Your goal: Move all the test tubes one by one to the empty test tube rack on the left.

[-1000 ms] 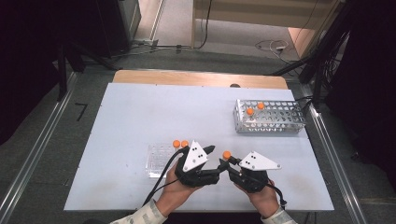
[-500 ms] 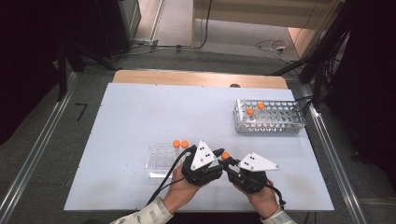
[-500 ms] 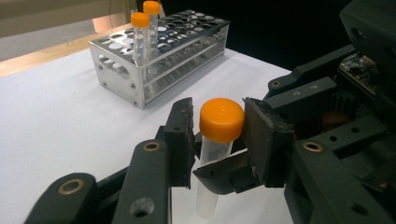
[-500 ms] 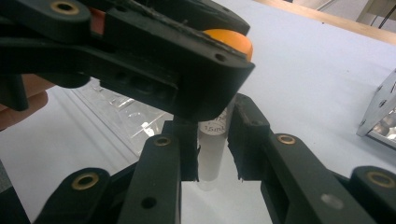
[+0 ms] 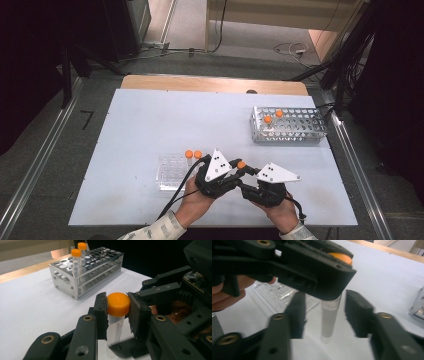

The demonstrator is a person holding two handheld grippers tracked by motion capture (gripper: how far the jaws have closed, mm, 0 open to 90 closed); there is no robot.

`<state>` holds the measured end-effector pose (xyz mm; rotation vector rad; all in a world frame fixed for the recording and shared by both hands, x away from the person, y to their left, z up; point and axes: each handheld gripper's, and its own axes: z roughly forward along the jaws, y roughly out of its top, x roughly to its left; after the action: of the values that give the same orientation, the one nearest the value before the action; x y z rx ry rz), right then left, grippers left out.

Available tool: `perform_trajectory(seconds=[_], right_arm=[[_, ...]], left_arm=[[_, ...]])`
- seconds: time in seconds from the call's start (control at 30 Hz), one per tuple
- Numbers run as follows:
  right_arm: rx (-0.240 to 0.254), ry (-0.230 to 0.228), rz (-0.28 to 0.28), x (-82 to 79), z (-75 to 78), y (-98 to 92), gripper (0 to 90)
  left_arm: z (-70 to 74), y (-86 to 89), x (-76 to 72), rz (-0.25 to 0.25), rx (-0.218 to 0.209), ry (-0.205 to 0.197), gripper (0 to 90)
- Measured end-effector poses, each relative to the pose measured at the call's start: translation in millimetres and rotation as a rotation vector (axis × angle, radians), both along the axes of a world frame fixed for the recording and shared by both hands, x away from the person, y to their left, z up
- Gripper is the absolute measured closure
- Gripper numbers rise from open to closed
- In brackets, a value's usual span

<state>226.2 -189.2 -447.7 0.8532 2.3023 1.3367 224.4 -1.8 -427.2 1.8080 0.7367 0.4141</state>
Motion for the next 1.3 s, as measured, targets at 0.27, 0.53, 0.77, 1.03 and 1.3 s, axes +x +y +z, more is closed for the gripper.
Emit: perform_trajectory(seconds=[0.27,0.53,0.77,1.03,1.3], right_arm=[[-0.003,0.05,0.006,2.1,-0.9,1.1,20.9],[-0.001,0.056,0.023,-1.9,-1.9,0.8,19.8],[-0.013,0.059,0.029,-2.2,-3.7,1.1,19.8],[-0.015,0.062,0.026,-1.0,-5.5,1.0,19.8],[-0.017,0.066,0.02,-0.7,-6.4,1.0,19.9]], left_arm=[[7.1,8.9,-2.1,-0.001,-0.036,0.011,69.9],[24.2,25.7,-9.7,0.017,-0.068,-0.01,69.9],[33.2,44.9,-13.1,0.043,-0.082,-0.015,69.9],[39.8,69.3,-24.1,0.075,-0.105,-0.039,69.8],[46.8,89.3,-30.7,0.101,-0.125,-0.043,69.9]])
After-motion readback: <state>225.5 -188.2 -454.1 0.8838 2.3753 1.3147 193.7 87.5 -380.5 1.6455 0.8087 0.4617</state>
